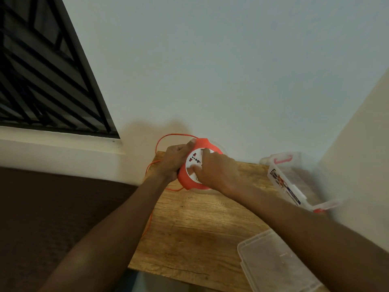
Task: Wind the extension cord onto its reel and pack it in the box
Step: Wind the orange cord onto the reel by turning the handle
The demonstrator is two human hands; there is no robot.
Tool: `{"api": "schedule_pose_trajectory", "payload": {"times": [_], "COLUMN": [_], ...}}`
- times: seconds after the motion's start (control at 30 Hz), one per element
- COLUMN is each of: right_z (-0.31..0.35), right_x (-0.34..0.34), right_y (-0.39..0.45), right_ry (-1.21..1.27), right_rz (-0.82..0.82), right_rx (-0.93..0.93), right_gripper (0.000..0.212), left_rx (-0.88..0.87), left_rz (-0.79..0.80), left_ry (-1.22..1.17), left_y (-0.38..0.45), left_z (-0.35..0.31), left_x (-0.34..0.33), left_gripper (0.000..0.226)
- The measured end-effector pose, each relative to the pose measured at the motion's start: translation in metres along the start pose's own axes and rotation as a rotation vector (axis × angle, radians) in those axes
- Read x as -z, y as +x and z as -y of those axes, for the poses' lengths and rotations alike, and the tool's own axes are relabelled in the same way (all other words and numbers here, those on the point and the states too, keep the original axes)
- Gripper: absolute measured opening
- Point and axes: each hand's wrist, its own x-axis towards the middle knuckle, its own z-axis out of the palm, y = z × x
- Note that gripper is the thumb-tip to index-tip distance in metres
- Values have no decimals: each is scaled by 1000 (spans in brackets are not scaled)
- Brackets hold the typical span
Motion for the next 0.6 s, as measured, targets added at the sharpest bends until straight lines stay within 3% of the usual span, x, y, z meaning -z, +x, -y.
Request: {"api": "schedule_pose_trajectory", "payload": {"times": [0.1,0.23,0.33,0.43,0.6], "right_z": [1,-3,-5,-12,-23], "right_x": [-8,-17,-17,-12,13], "right_y": [-4,-15,-19,-21,-12], "right_ry": [207,194,-85,-317,-452], "right_rz": [57,105,24,81,159], "right_rx": [-145,-114,158,494,686], "right_gripper": [55,64,70,77,70], "left_rx": [-34,-34,0,-23,-19], "left_rz": [-36,-37,-57,-33,21], "left_ry": [35,80,49,78,76], "left_y": [-2,-4,-4,-1,-2], "left_z": [7,14,13,11,7], "left_x": [1,5,7,11,12], "left_gripper": [43,38,32,31,28]}}
